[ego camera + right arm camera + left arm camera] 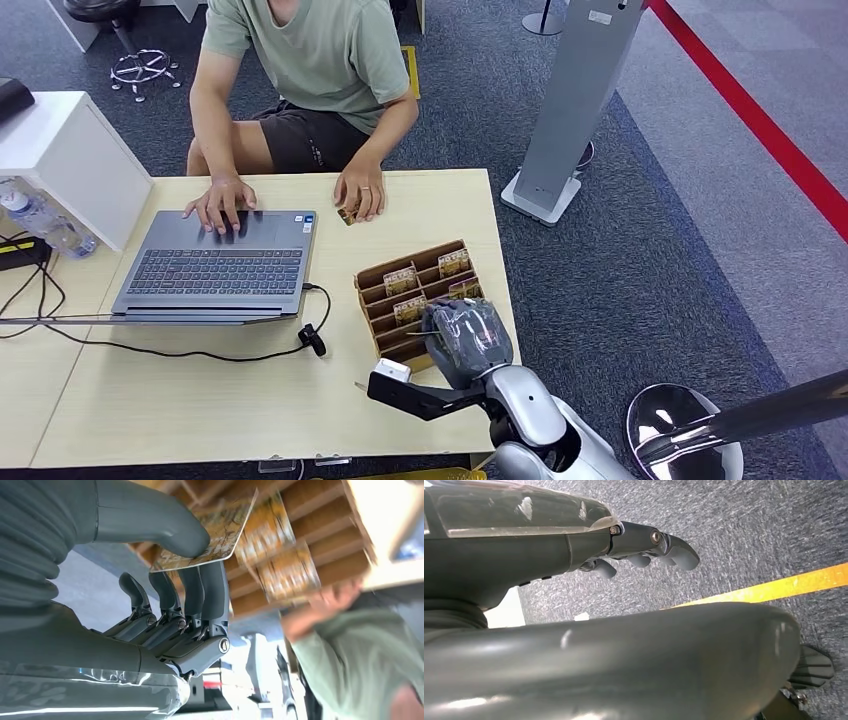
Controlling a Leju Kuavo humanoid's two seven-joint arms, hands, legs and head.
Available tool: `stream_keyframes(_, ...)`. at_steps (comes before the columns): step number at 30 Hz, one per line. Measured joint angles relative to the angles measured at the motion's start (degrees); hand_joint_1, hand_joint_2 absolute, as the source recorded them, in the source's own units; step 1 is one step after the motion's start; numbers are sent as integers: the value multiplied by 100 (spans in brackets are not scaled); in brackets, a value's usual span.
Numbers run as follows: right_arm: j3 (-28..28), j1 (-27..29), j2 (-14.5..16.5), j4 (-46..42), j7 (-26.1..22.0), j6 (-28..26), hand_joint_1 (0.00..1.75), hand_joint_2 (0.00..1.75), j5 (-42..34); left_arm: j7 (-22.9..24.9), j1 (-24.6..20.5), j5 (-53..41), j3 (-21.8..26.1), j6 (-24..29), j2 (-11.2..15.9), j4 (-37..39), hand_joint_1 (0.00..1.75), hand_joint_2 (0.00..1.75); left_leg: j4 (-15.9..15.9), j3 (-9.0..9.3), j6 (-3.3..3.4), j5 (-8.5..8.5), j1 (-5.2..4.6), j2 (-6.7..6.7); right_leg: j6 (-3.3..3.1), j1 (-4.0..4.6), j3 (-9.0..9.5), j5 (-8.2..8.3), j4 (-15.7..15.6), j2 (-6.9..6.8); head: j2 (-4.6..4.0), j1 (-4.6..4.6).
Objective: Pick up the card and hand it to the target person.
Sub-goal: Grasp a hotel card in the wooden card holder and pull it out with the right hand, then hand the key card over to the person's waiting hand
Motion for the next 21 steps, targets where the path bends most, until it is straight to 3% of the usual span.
stream_keyframes(12, -82, -523, -5, -706, -290, -251, 141, 175, -174, -21, -6, 23, -59, 12, 1, 0, 0, 0, 0, -2, 0, 0, 0, 0, 0, 0, 0, 0, 1, 0, 0, 3)
stream_keyframes(21, -21, -1379, 522, 373, -819, -808, 141, 175, -524, -57, -48, -109, -228, -33, 0, 0, 0, 0, 0, -7, -1, 2, 1, -1, 0, 1, -2, 0, 7, -2, 0, 1)
